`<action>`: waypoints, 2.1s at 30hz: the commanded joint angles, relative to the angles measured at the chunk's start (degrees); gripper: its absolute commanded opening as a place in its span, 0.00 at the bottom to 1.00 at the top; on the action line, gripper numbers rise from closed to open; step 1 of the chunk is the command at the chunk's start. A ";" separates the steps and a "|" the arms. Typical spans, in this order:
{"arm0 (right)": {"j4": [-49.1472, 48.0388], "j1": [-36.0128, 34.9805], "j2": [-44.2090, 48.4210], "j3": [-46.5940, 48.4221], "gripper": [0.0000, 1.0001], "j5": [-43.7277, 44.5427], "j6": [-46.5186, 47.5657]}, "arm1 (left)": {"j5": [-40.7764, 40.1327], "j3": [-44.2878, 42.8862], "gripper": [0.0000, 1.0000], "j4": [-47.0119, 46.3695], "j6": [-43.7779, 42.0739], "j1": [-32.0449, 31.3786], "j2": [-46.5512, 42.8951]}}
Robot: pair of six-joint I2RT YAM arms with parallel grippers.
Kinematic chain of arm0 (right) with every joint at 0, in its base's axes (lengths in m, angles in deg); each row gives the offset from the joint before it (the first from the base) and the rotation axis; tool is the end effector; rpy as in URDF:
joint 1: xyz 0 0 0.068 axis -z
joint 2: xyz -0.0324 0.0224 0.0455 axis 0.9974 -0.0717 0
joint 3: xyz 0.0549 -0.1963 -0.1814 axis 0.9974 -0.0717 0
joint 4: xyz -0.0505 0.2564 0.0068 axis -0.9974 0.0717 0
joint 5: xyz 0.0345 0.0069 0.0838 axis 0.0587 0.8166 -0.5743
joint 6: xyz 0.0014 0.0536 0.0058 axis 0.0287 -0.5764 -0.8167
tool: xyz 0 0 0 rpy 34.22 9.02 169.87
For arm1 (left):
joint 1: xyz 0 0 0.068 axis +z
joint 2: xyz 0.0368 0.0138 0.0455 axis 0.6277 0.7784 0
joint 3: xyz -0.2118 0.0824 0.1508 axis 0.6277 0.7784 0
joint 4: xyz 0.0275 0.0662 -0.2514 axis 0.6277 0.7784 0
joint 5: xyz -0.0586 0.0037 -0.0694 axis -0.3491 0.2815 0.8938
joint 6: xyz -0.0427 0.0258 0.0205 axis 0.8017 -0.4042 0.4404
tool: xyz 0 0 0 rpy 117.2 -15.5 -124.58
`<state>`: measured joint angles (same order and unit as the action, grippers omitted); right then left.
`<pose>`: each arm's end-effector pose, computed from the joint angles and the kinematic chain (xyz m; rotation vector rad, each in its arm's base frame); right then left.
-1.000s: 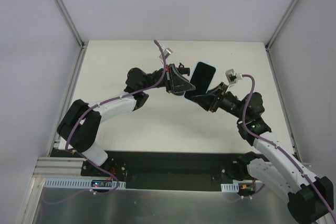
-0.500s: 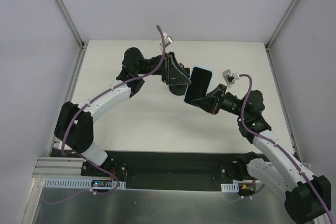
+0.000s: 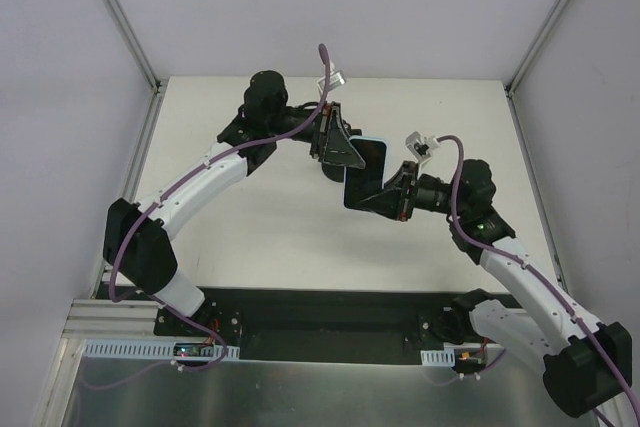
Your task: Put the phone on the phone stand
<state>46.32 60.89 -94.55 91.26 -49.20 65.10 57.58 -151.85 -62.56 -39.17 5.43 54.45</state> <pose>0.1705 0.1109 0.3203 -0.9190 1.3683 1.2203 0.2780 -0.2235 0.3999 1.0558 1.5286 -1.7894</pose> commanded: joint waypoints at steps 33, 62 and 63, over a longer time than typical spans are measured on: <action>30.15 -0.58 -7.89 15.56 0.96 48.01 10.08 | -46.54 3.28 0.00 26.79 -31.36 5.15 -27.06; 24.45 -9.90 -38.49 39.13 0.41 65.87 21.42 | -49.11 9.70 0.00 25.74 -31.01 5.15 -29.97; 24.18 -9.90 -38.58 39.14 0.41 65.87 21.60 | -49.11 9.88 0.00 25.65 -31.09 5.15 -29.97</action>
<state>72.96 51.23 -132.76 127.50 15.41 84.64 8.05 -141.69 -31.44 -69.64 10.74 25.82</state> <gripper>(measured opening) 0.421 0.118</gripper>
